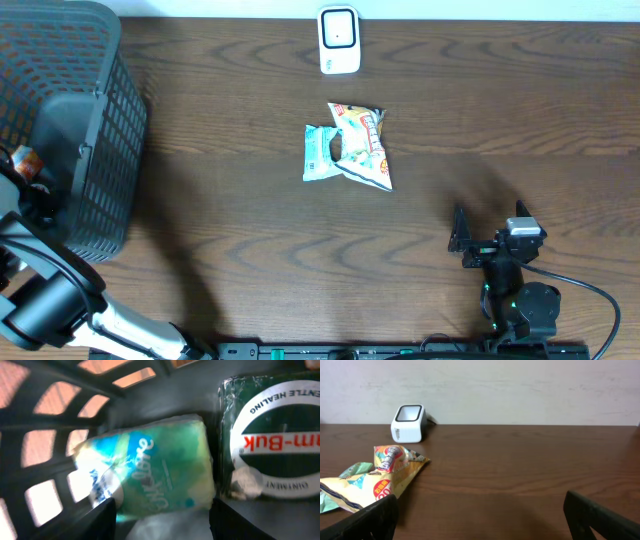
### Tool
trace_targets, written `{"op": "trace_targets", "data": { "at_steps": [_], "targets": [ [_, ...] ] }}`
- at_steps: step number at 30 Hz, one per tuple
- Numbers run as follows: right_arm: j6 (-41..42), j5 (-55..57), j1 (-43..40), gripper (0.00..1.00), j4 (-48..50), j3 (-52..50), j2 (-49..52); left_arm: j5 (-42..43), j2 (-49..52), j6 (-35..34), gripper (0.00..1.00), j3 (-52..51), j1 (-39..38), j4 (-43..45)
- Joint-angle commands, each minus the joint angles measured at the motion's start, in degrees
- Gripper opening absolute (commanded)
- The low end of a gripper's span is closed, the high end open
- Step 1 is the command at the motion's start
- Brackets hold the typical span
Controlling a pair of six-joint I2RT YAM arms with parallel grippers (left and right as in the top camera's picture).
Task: Scan the item barcode
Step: 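Reach into the basket and grasp the blue-and-white wipes pack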
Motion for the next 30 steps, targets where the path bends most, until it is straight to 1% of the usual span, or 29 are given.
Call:
{"op": "trace_targets", "data": {
  "at_steps": [1,4,6,7,9,11,12,13,19,24,30],
  "targets": [
    [0.5,0.3,-0.2,0.99,-0.3,0.0,-0.1,-1.7,2.6,1.8,0.58,-0.6,0.3,1.6],
    [0.6,0.3,-0.2,0.99,-0.3,0.0,-0.1,-1.7,2.8,4.7,0.58,-0.6,0.3,3.6],
    [0.6,0.3,-0.2,0.99,-0.3,0.0,-0.1,-1.7,2.8,5.0,0.58,-0.6,0.3,4.7],
    [0.5,0.3,-0.2,0.99,-0.3,0.0,-0.1,-1.7,2.8,5.0,0.56,-0.6,0.3,4.9],
    [0.6,0.3,-0.2,0.99,-0.3,0.0,-0.1,-1.7,2.8,5.0,0.42,-0.6,0.3,4.9],
    [0.5,0.3,-0.2,0.99,-0.3,0.0,-0.1,-1.7,2.8,5.0,0.25,-0.6,0.3,4.9],
    [0.5,0.3,-0.2,0.99,-0.3,0.0,-0.1,-1.7,2.8,5.0,0.19,-0.6,0.3,4.9],
    [0.6,0.3,-0.2,0.99,-0.3,0.0,-0.1,-1.7,2.7,5.0,0.08,-0.6,0.3,4.9],
    [0.6,0.3,-0.2,0.99,-0.3,0.0,-0.1,-1.2,0.3,5.0,0.07,-0.6,0.2,4.6],
    [0.6,0.3,-0.2,0.99,-0.3,0.0,-0.1,4.0,-7.3,4.2,0.07,-0.6,0.2,5.4],
    [0.6,0.3,-0.2,0.99,-0.3,0.0,-0.1,11.4,-18.7,3.8,0.07,-0.6,0.2,8.9]
  ]
}}
